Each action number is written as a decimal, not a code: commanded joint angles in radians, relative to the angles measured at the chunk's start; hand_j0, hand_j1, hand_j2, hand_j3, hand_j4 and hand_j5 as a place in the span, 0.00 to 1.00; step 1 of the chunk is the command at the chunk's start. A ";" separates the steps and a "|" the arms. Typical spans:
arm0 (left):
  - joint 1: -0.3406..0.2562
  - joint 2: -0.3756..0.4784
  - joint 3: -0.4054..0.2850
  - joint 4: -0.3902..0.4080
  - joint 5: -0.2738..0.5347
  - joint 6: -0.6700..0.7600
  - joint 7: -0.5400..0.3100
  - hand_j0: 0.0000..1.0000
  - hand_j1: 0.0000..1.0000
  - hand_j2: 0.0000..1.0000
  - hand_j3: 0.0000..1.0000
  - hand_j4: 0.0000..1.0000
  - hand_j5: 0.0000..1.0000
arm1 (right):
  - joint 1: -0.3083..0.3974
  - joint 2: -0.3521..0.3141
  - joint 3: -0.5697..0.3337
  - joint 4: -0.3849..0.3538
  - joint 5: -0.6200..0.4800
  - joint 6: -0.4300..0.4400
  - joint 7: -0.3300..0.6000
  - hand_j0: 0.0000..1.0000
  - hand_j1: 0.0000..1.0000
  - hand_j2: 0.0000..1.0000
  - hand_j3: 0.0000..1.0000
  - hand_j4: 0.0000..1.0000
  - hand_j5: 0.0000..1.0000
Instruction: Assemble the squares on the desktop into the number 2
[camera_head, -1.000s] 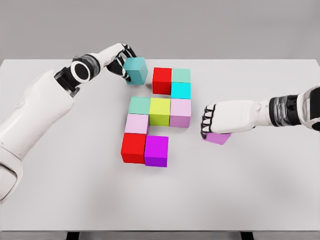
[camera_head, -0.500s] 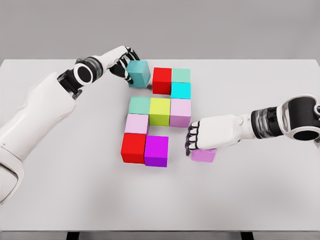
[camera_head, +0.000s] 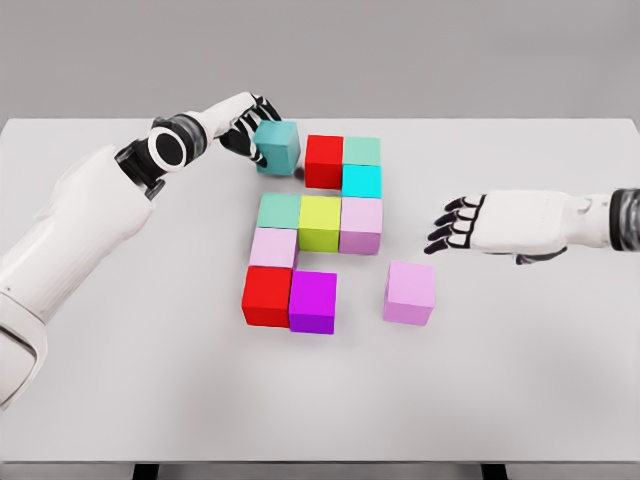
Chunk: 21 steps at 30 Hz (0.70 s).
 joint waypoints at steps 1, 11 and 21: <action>0.000 0.000 0.001 -0.001 -0.001 -0.001 0.000 0.63 0.63 0.63 0.63 0.63 0.63 | 0.000 -0.083 -0.078 0.006 -0.006 0.004 -0.001 1.00 1.00 1.00 1.00 1.00 1.00; 0.002 0.000 0.001 -0.014 -0.001 -0.004 -0.001 0.76 0.76 0.76 0.76 0.76 0.76 | 0.132 0.011 -0.091 0.006 0.006 0.004 -0.001 1.00 1.00 1.00 1.00 1.00 1.00; 0.003 -0.001 0.001 -0.015 0.001 -0.006 -0.001 0.97 0.97 0.97 0.97 0.97 0.97 | 0.132 0.083 -0.042 0.014 0.046 0.004 -0.001 1.00 1.00 1.00 1.00 1.00 1.00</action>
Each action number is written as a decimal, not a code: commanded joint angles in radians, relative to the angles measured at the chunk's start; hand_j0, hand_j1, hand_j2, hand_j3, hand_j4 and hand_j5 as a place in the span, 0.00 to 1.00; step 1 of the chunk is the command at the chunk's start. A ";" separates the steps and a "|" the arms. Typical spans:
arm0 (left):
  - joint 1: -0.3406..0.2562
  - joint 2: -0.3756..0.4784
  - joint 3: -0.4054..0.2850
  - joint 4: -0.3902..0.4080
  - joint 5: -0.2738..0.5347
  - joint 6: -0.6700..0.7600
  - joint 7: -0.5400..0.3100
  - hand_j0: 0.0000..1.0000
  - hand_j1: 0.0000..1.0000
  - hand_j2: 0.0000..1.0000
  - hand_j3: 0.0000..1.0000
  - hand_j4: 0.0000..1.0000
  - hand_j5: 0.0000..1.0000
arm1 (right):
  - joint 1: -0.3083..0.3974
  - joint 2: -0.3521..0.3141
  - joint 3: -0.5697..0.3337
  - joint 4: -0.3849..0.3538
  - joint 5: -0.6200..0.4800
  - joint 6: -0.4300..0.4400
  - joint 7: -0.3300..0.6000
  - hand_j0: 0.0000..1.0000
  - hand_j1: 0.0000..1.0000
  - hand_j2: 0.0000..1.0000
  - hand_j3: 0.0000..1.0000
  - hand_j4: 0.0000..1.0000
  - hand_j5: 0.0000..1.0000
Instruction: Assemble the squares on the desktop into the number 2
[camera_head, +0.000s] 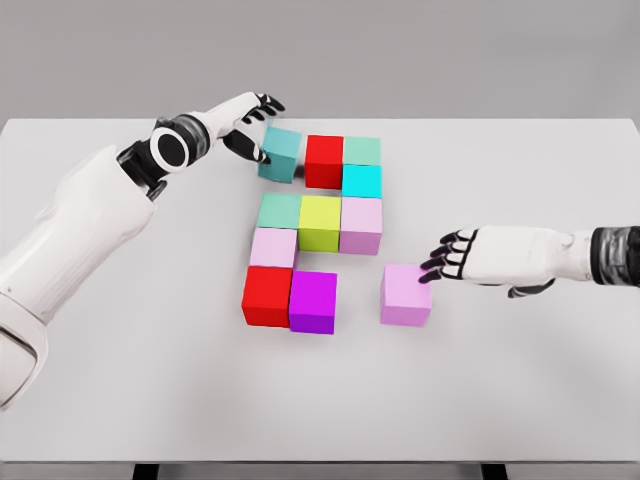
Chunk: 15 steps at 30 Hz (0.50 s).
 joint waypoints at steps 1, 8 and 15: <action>0.000 0.000 0.001 0.000 -0.001 -0.001 0.000 0.98 0.98 0.98 0.98 0.98 0.98 | 0.000 0.012 0.015 -0.002 -0.002 0.001 0.000 1.00 1.00 1.00 1.00 1.00 1.00; -0.003 -0.005 -0.001 -0.002 -0.001 -0.001 -0.001 1.00 1.00 1.00 1.00 1.00 1.00 | -0.003 0.021 0.023 -0.022 -0.003 0.001 0.000 1.00 1.00 1.00 1.00 1.00 1.00; -0.005 0.020 0.001 -0.058 0.004 -0.013 -0.009 1.00 1.00 1.00 1.00 1.00 1.00 | -0.038 0.044 0.018 -0.025 -0.077 0.001 0.000 1.00 1.00 1.00 1.00 1.00 1.00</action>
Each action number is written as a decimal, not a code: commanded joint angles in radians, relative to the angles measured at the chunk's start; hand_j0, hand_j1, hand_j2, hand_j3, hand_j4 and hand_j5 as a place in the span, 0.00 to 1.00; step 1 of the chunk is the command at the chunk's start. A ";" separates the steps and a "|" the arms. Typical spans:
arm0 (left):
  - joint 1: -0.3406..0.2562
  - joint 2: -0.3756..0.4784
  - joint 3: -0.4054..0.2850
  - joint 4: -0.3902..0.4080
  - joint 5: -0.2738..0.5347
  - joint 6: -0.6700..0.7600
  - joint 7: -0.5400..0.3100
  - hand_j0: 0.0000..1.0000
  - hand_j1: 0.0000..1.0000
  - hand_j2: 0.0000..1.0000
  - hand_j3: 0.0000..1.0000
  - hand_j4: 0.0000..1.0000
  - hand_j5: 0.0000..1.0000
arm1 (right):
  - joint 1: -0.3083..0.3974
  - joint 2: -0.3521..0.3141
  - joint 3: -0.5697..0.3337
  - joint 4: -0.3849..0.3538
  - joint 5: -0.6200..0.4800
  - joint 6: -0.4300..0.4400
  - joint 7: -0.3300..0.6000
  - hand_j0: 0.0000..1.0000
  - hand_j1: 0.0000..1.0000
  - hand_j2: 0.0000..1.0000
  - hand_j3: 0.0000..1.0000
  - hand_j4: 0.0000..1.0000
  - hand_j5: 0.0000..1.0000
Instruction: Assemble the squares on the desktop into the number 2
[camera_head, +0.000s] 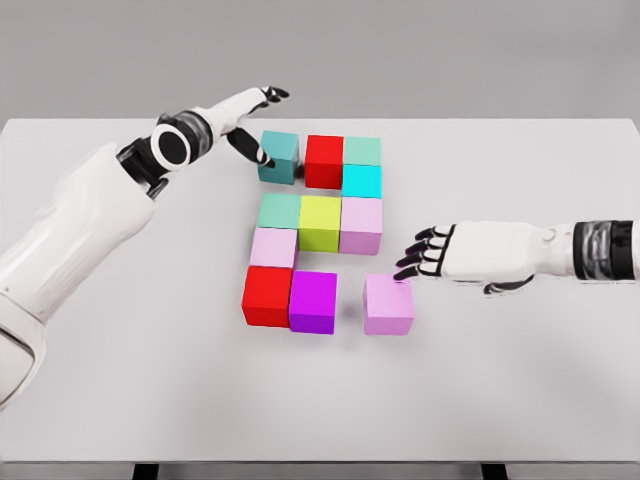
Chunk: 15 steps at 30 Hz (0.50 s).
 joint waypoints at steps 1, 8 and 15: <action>0.000 0.044 0.001 -0.069 0.005 -0.004 -0.005 1.00 1.00 1.00 1.00 1.00 1.00 | 0.000 0.008 -0.003 0.000 -0.054 0.002 0.000 1.00 1.00 1.00 1.00 1.00 1.00; 0.031 0.240 0.003 -0.164 0.053 0.005 0.006 1.00 1.00 1.00 1.00 1.00 1.00 | -0.026 -0.178 0.003 -0.006 -0.131 0.002 0.000 1.00 1.00 1.00 1.00 1.00 1.00; 0.017 0.240 -0.091 -0.157 -0.233 0.027 -0.235 1.00 1.00 1.00 1.00 1.00 1.00 | -0.032 -0.181 0.135 -0.006 -0.106 0.002 0.000 1.00 1.00 1.00 1.00 1.00 1.00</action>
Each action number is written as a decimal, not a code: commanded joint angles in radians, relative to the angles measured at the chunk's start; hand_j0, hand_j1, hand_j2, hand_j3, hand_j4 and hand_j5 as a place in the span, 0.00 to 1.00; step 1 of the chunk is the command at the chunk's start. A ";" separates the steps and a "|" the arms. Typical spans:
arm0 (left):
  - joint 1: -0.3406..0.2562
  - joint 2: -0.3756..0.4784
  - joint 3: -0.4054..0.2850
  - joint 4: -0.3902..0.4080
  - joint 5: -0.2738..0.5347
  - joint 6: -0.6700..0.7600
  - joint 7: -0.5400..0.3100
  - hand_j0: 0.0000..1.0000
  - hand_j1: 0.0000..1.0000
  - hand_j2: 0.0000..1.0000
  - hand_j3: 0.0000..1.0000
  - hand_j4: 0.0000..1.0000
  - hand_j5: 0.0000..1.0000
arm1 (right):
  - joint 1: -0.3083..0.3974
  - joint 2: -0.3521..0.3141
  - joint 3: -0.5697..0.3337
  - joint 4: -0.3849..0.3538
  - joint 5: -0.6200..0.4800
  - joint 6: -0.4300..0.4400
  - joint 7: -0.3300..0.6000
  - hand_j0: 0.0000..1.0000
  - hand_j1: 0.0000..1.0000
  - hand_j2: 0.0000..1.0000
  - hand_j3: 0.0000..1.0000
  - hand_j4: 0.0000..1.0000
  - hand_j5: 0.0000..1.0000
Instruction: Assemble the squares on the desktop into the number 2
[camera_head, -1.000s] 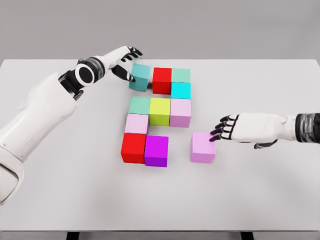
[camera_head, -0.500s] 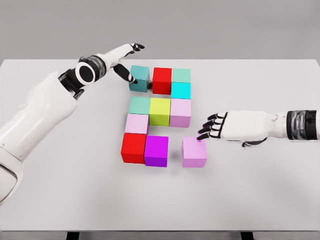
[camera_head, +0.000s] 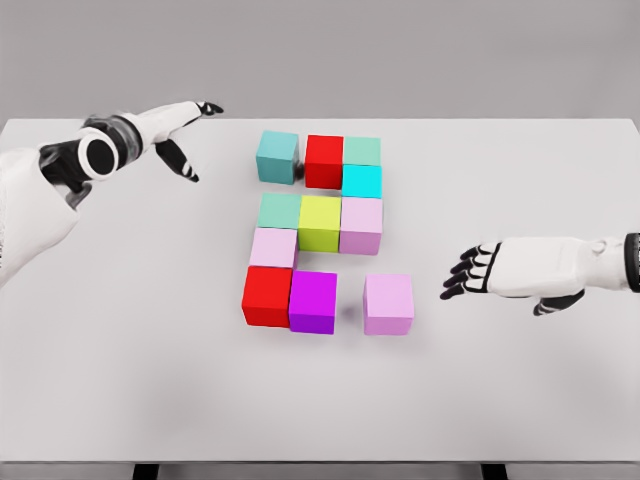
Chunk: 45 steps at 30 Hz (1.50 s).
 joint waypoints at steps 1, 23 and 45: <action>0.000 0.001 -0.029 0.003 -0.096 0.004 -0.130 1.00 1.00 1.00 1.00 1.00 1.00 | 0.000 0.006 0.029 0.000 0.002 0.003 0.000 1.00 1.00 1.00 1.00 1.00 1.00; -0.005 -0.097 -0.074 0.054 -0.208 -0.028 -0.047 1.00 1.00 1.00 1.00 1.00 1.00 | -0.064 0.107 0.089 0.001 0.003 0.003 0.000 1.00 1.00 1.00 1.00 1.00 1.00; -0.005 -0.113 -0.085 0.049 -0.208 -0.093 -0.049 1.00 1.00 1.00 1.00 1.00 1.00 | -0.123 0.162 0.103 0.003 0.005 0.003 0.000 1.00 1.00 1.00 1.00 1.00 1.00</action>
